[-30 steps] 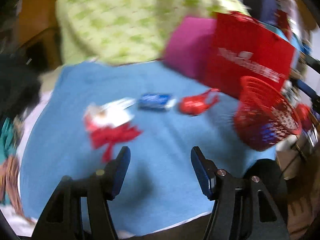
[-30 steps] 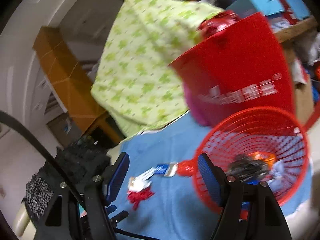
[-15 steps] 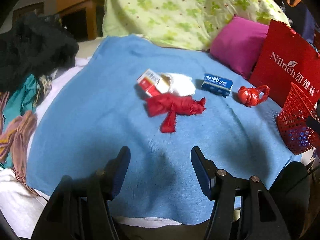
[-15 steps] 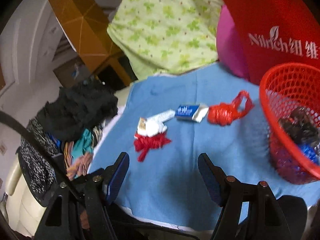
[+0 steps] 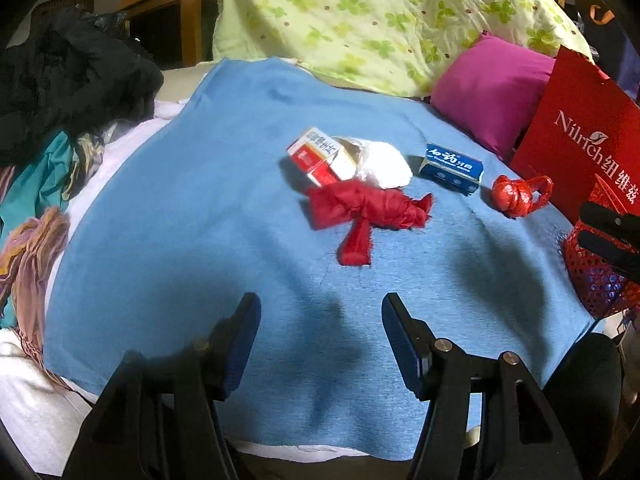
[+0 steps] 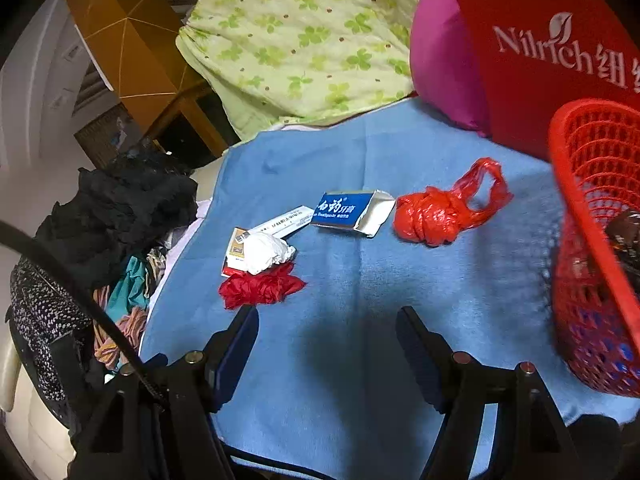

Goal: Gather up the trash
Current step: 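Move both tools back over the remaining trash on the blanket, then grasp the red ribbon with the left tool while the right tool grasps the red plastic bag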

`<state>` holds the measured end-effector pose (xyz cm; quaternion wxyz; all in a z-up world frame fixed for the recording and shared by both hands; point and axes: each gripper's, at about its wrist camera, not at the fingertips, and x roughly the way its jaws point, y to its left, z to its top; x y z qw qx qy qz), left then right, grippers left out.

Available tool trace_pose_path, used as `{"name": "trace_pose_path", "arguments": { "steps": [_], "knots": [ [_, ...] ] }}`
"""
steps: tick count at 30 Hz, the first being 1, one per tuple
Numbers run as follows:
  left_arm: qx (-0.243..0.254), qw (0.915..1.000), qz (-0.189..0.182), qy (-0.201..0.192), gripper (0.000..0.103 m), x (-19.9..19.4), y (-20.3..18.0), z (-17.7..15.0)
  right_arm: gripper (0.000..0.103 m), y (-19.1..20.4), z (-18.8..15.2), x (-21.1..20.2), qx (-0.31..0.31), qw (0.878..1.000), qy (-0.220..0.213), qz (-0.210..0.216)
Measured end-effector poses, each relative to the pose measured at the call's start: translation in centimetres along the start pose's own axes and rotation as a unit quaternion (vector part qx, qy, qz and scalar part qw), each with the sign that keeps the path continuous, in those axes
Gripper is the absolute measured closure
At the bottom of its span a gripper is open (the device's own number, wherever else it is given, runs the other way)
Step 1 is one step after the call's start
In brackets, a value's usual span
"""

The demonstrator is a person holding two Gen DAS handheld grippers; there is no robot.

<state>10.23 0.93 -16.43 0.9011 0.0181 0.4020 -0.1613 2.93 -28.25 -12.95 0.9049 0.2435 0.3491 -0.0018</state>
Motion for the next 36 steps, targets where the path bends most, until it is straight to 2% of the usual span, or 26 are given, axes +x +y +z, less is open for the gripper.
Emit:
{"name": "trace_pose_path", "arguments": {
  "steps": [3, 9, 13, 17, 21, 26, 27, 28, 31, 32, 34, 36],
  "knots": [
    [-0.001, 1.0000, -0.001, 0.001, 0.039, 0.4, 0.2, 0.5, 0.028, -0.8, 0.8, 2.1, 0.013, 1.000, 0.015, -0.014],
    [0.007, 0.9998, -0.004, -0.018, 0.039, 1.7, 0.1, 3.8, 0.028, -2.6, 3.4, 5.6, 0.030, 0.996, 0.022, -0.080],
    [-0.011, 0.9993, -0.032, -0.014, 0.039, 3.8, 0.2, 6.1, 0.028, -4.1, 5.6, 6.9, 0.054, 0.992, 0.004, -0.114],
    [-0.032, 0.9979, -0.056, 0.001, 0.039, 6.4, 0.1, 7.6, 0.028, -5.8, 7.0, 8.6, 0.073, 0.987, 0.006, -0.145],
    [-0.035, 0.9968, -0.069, 0.019, 0.039, 8.7, -0.7, 8.1, 0.028, -7.3, 8.0, 10.6, 0.084, 0.983, 0.019, -0.160],
    [-0.035, 0.9937, -0.096, 0.045, 0.039, 10.6, -1.3, 8.0, 0.030, -8.2, 8.4, 12.2, 0.082, 0.985, 0.032, -0.151],
    [-0.037, 0.9930, -0.100, 0.051, 0.044, 11.0, -1.4, 7.9, 0.031, -8.2, 8.3, 12.4, 0.077, 0.985, 0.036, -0.148],
    [-0.039, 0.9922, -0.104, 0.057, 0.054, 11.2, -1.5, 7.8, 0.032, -8.1, 8.3, 12.5, 0.072, 0.986, 0.039, -0.145],
    [-0.046, 0.9899, -0.119, 0.063, 0.064, 11.3, -1.6, 7.3, 0.037, -7.8, 7.7, 12.4, 0.055, 0.987, 0.041, -0.143],
    [-0.046, 0.9897, -0.119, 0.064, 0.067, 11.2, -1.7, 7.2, 0.038, -7.8, 7.5, 12.2, 0.053, 0.988, 0.040, -0.141],
    [-0.042, 0.9901, -0.117, 0.066, 0.079, 11.0, -1.9, 7.0, 0.040, -7.7, 7.1, 11.6, 0.056, 0.989, 0.039, -0.132],
    [-0.036, 0.9904, -0.115, 0.067, 0.085, 10.4, -2.2, 6.6, 0.041, -7.4, 6.6, 10.9, 0.059, 0.990, 0.039, -0.121]
  ]
}}
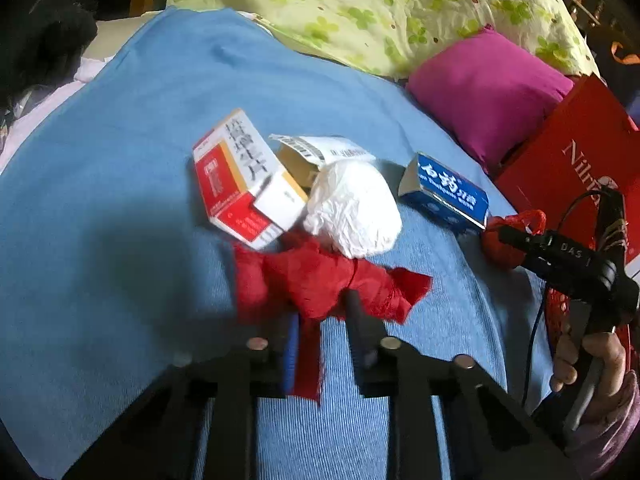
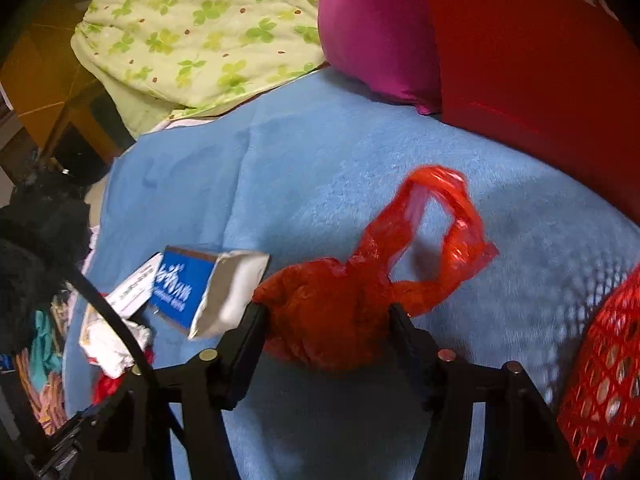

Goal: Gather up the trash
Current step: 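Grasp the red ribbon with the left tool while the right tool grasps the red plastic bag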

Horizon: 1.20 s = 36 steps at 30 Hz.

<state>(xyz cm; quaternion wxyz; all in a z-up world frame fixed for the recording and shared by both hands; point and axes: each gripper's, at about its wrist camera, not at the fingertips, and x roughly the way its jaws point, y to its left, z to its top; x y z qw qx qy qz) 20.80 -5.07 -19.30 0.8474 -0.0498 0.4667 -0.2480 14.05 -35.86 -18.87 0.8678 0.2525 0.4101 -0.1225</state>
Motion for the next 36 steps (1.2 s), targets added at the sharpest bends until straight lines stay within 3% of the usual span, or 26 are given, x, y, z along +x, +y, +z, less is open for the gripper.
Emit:
{"name": "trace_pose_path", "arguments": {
  "steps": [1, 19, 30, 36],
  "knots": [
    [0.003, 1.0000, 0.002, -0.001, 0.096, -0.3, -0.1, -0.3, 0.042, 0.2, -0.4, -0.4, -0.003, 1.000, 0.000, 0.005],
    [0.013, 0.9990, 0.000, -0.043, 0.096, -8.6, -1.8, -5.9, 0.043, 5.1, -7.4, -8.7, -0.075, 0.994, -0.013, 0.085],
    [0.053, 0.9927, 0.018, -0.107, 0.096, -13.8, -4.7, -5.3, 0.043, 6.2, -8.7, -14.5, -0.102, 0.987, -0.066, 0.106],
    [0.077, 0.9862, 0.057, -0.135, 0.096, -15.9, -7.2, -4.8, 0.043, 6.3, -8.9, -16.7, -0.112, 0.984, -0.087, 0.111]
  ]
}}
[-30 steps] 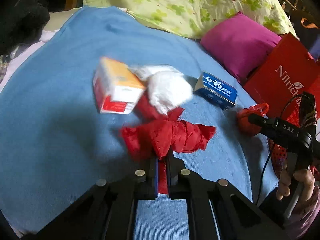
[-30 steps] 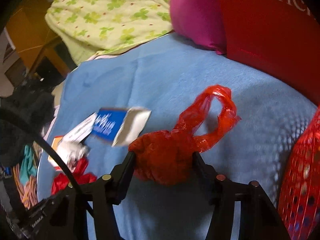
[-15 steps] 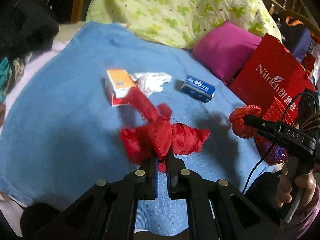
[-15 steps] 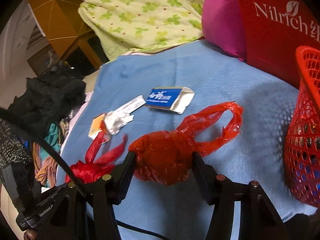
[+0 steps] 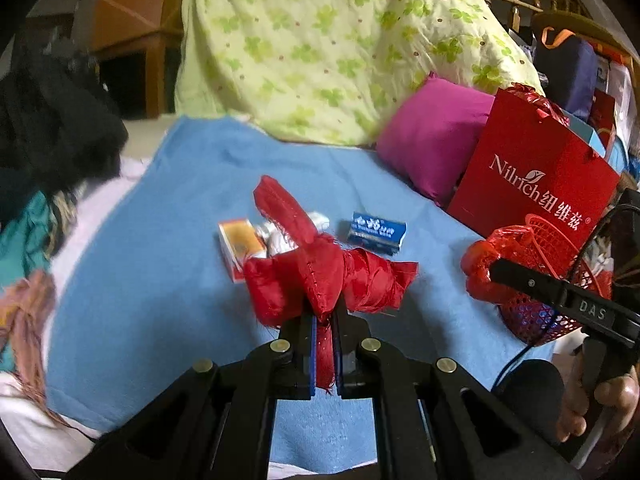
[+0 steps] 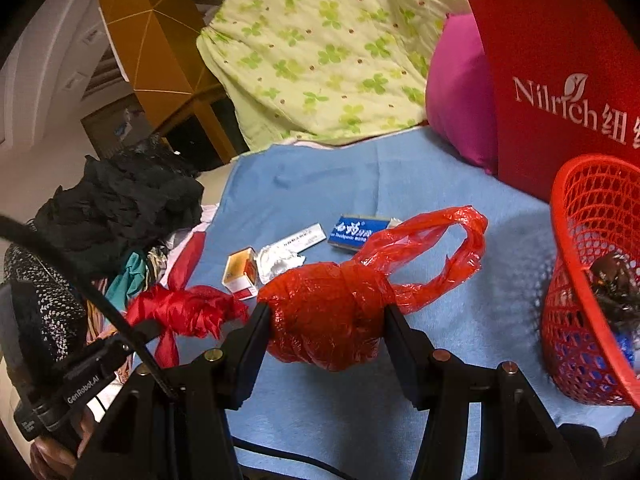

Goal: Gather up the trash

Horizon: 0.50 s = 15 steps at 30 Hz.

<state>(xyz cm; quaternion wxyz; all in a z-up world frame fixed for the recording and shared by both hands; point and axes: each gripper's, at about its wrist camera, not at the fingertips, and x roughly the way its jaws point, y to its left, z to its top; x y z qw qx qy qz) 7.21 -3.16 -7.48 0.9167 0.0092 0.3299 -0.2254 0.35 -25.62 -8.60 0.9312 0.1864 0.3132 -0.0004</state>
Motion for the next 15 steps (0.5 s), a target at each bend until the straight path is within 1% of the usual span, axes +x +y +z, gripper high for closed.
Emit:
{"name": "trace_pose_path", "arguments": {
  "steps": [4, 7, 9, 15],
  "knots": [
    [0.023, 0.9988, 0.040, -0.016, 0.096, -1.4, -1.4, 1.1, 0.043, 0.0, 0.4, -1.4, -0.004, 1.000, -0.014, 0.003],
    [0.037, 0.9969, 0.063, -0.029, 0.096, -2.3, -2.4, 1.7, 0.043, 0.2, 0.7, -2.9, -0.009, 1.000, -0.030, 0.005],
    [0.047, 0.9956, 0.073, -0.037, 0.096, -2.8, -3.1, 2.0, 0.043, 0.3, 0.9, -3.9, -0.016, 0.999, -0.040, 0.004],
    [0.069, 0.9924, 0.084, -0.057, 0.096, -4.3, -5.1, 2.7, 0.043, 1.0, 1.3, -6.4, -0.032, 0.997, -0.066, 0.006]
  ]
}}
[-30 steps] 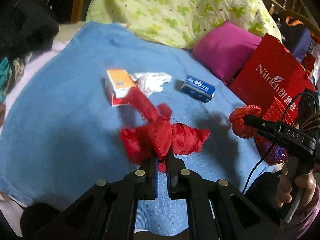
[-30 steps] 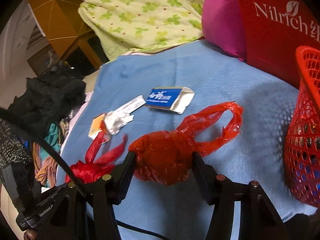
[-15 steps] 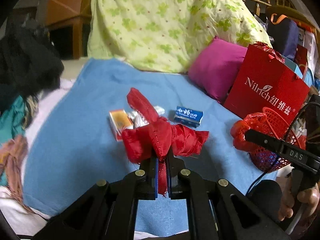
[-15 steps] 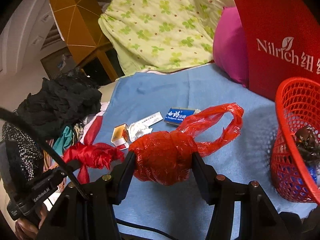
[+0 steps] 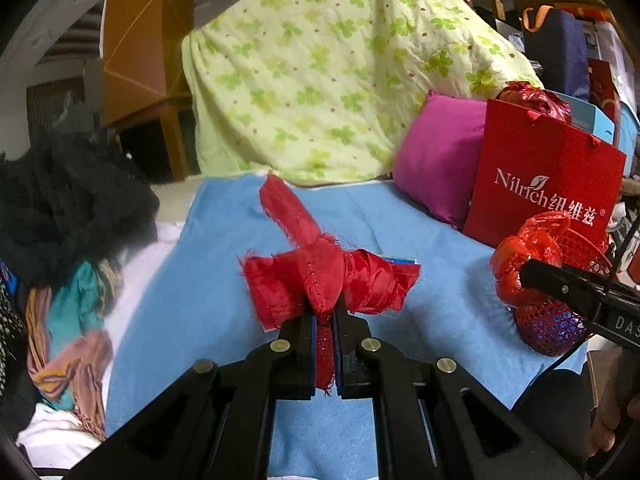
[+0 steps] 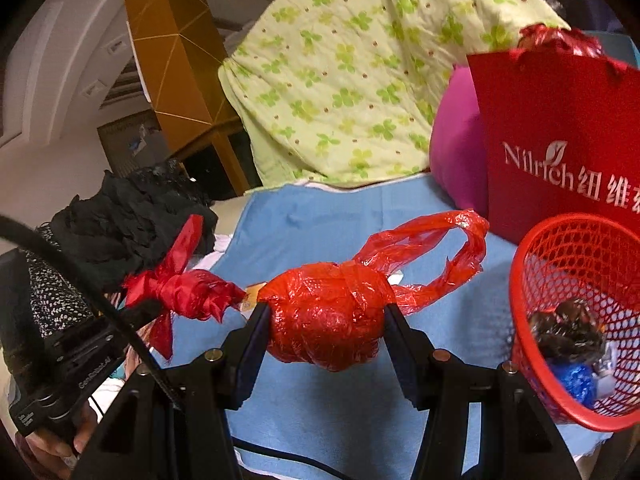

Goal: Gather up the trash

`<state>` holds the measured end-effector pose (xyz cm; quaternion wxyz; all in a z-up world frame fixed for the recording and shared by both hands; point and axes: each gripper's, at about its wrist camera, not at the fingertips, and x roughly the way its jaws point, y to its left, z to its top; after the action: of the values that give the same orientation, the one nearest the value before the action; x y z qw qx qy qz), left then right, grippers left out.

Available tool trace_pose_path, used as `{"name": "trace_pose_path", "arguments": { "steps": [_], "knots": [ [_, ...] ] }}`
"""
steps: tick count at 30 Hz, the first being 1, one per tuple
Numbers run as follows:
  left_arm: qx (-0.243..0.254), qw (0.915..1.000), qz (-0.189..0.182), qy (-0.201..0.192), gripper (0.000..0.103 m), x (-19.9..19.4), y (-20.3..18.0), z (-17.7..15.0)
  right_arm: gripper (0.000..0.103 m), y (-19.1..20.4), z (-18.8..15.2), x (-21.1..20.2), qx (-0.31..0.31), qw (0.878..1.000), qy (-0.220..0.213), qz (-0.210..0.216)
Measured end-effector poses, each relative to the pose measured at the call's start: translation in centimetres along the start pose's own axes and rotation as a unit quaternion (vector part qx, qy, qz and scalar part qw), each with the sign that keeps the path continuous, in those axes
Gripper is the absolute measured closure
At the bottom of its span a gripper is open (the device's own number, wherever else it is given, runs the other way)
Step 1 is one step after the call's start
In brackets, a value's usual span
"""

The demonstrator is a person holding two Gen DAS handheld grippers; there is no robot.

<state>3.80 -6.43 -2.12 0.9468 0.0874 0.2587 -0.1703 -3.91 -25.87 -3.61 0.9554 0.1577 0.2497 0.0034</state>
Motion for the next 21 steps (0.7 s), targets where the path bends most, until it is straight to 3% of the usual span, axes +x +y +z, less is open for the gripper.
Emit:
{"name": "trace_pose_path", "arguments": {
  "steps": [21],
  "knots": [
    [0.037, 0.9988, 0.008, -0.030, 0.096, -2.7, -3.4, 1.5, 0.043, -0.7, 0.6, -4.0, 0.003, 0.999, -0.039, 0.007]
  ]
}}
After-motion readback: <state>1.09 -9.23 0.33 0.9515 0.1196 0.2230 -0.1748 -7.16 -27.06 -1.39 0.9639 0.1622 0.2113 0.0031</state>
